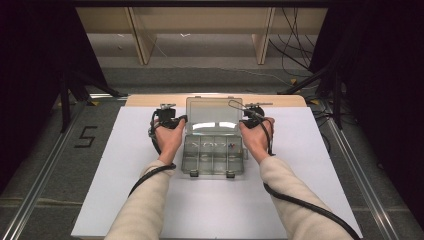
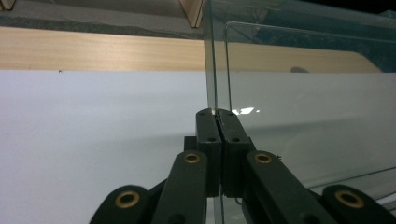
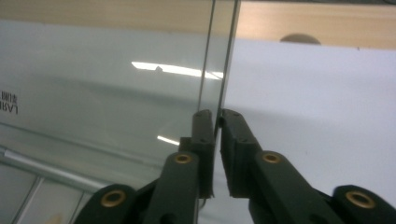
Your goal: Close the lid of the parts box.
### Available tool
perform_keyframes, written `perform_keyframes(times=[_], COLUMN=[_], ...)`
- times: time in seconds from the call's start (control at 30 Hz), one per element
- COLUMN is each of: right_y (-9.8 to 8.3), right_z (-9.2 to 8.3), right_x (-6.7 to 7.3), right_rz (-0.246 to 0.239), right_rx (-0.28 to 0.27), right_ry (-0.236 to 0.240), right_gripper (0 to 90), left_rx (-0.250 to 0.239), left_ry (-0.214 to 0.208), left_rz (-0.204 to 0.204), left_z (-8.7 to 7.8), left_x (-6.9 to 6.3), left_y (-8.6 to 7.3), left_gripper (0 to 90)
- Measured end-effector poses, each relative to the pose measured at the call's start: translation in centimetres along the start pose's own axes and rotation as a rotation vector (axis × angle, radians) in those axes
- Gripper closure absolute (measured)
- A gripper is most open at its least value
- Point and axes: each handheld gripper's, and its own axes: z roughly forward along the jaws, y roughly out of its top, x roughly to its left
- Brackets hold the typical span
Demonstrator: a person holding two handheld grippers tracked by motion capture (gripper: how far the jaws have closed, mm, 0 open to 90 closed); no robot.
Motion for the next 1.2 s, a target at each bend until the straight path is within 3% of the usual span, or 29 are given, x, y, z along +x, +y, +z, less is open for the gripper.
perform_keyframes(times=[0.03, 0.1, 0.17, 0.3, 0.33, 0.4, 0.47, 0.53, 0.57, 0.63, 0.67, 0.7, 0.77, 0.83, 0.93, 1.1, 1.13, 1.2], right_y=[0.2, 0.8, 1.3, 2.1, 2.2, 2.2, 2.0, 1.7, 1.5, 1.5, 1.5, 1.5, 1.5, 1.5, 1.4, 1.4, 1.6, 2.2], right_z=[0.1, 0.3, 0.5, 0.7, 0.7, 0.7, 0.7, 0.4, 0.4, 0.1, -0.1, -0.1, -0.4, -0.7, -0.7, -0.7, -0.9, -1.0], right_x=[0.0, -0.4, -0.4, -0.7, -0.5, -0.4, -0.8, -0.5, -0.8, -0.7, -0.5, -0.8, -0.7, -0.7, -0.7, -1.4, -1.0, -1.1], right_rz=[0.021, -0.005, 0.009, 0.014, 0.060, 0.067, 0.007, 0.058, 0.019, 0.030, 0.061, 0.012, 0.022, 0.036, 0.043, -0.040, -0.008, -0.045], right_rx=[-0.006, -0.011, -0.018, -0.020, -0.010, -0.010, -0.043, -0.050, -0.071, -0.073, -0.069, -0.079, -0.074, -0.067, -0.071, -0.102, -0.104, -0.131], right_ry=[0.004, 0.013, 0.017, -0.005, -0.004, -0.005, 0.000, 0.003, 0.006, 0.019, 0.018, 0.018, 0.019, 0.026, 0.020, 0.035, 0.036, 0.048], right_gripper=[80.2, 79.0, 77.8, 85.6, 86.1, 87.0, 87.9, 88.3, 88.4, 88.4, 88.4, 88.4, 88.3, 88.2, 88.0, 84.4, 80.6, 78.1], left_rx=[0.000, -0.005, -0.005, -0.017, -0.014, -0.003, 0.034, 0.014, 0.004, -0.006, -0.011, -0.008, -0.002, 0.011, 0.007, -0.039, -0.046, -0.059], left_ry=[0.002, 0.000, 0.002, -0.011, -0.015, -0.022, -0.055, -0.088, -0.091, -0.092, -0.095, -0.095, -0.079, -0.057, -0.015, -0.003, -0.003, -0.004], left_rz=[0.003, 0.005, 0.022, 0.017, 0.025, 0.028, 0.004, -0.046, -0.058, -0.046, -0.049, -0.059, -0.066, -0.059, 0.008, 0.052, 0.064, 0.067], left_z=[0.0, 0.0, 0.0, 0.1, 0.1, 0.4, 0.6, 0.8, 0.8, 0.9, 0.9, 0.9, 0.9, 1.0, 0.6, -0.1, -0.1, -0.2], left_x=[0.0, 0.0, 0.0, 0.1, 0.1, 0.3, 0.8, 1.3, 1.3, 1.3, 1.2, 1.0, 0.8, 0.5, -0.2, -0.7, -0.7, -0.8], left_y=[0.0, -0.1, -0.1, -0.3, -0.3, -0.3, -0.3, -0.2, -0.1, 0.3, 0.5, 0.7, 1.0, 1.2, 1.2, 0.8, 0.7, 0.6], left_gripper=[88.4, 88.6, 88.7, 88.5, 88.5, 88.0, 86.6, 83.0, 79.2, 75.6, 75.6, 76.2, 80.1, 82.5, 87.3, 88.1, 88.2, 88.1])
